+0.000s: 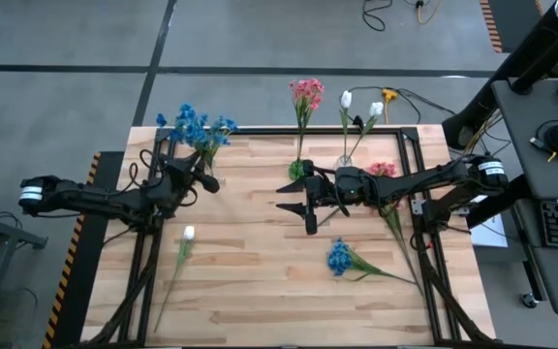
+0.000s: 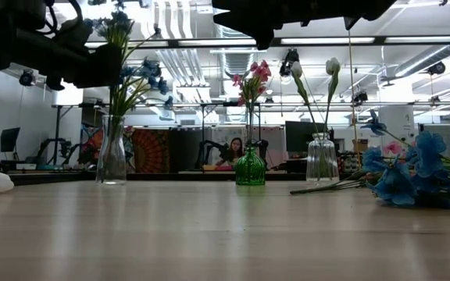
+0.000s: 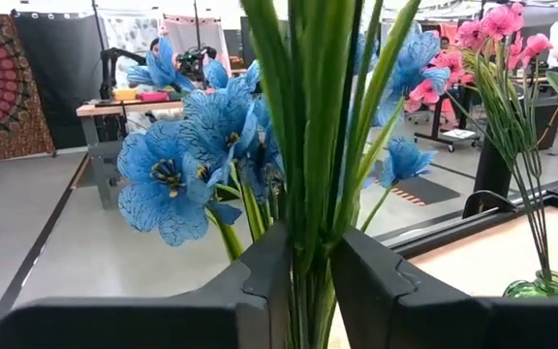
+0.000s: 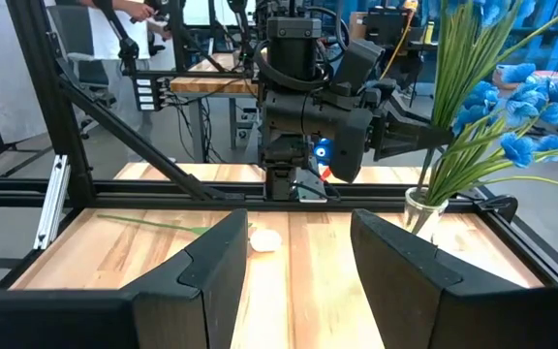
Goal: Sort flowers into vase by color
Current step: Put the left blue flowers into the left transparent vase
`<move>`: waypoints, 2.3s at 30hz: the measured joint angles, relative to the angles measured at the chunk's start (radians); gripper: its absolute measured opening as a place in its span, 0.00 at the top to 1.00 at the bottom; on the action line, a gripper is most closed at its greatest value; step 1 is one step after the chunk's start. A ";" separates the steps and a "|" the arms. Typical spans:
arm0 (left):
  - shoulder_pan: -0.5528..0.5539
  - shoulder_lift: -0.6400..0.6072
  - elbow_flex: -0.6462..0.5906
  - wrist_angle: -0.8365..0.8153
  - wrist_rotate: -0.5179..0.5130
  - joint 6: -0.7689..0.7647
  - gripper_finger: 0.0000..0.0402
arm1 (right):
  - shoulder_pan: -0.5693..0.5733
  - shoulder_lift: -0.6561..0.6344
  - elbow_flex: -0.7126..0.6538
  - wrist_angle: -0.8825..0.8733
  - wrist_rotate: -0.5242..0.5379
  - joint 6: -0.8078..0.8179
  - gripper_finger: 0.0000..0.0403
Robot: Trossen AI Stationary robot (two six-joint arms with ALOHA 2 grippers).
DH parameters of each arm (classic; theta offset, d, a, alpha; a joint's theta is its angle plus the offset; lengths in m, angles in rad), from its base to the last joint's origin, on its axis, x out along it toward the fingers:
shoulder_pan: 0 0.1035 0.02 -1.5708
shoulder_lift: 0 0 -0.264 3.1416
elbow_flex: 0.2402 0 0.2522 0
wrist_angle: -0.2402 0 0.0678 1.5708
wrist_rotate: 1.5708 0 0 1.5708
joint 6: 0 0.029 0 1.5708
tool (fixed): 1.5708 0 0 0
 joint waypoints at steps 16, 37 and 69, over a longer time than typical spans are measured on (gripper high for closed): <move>-0.067 0.000 0.000 -0.056 -0.001 -0.001 0.58 | 0.000 0.000 0.000 -0.023 0.000 0.005 0.56; -0.201 -0.019 0.000 -0.174 -0.200 -0.011 0.54 | 0.000 0.000 0.000 -0.024 0.000 0.008 0.56; -0.345 -0.020 0.000 -0.300 -0.217 -0.075 0.27 | -0.001 -0.042 0.000 -0.123 0.000 0.058 0.56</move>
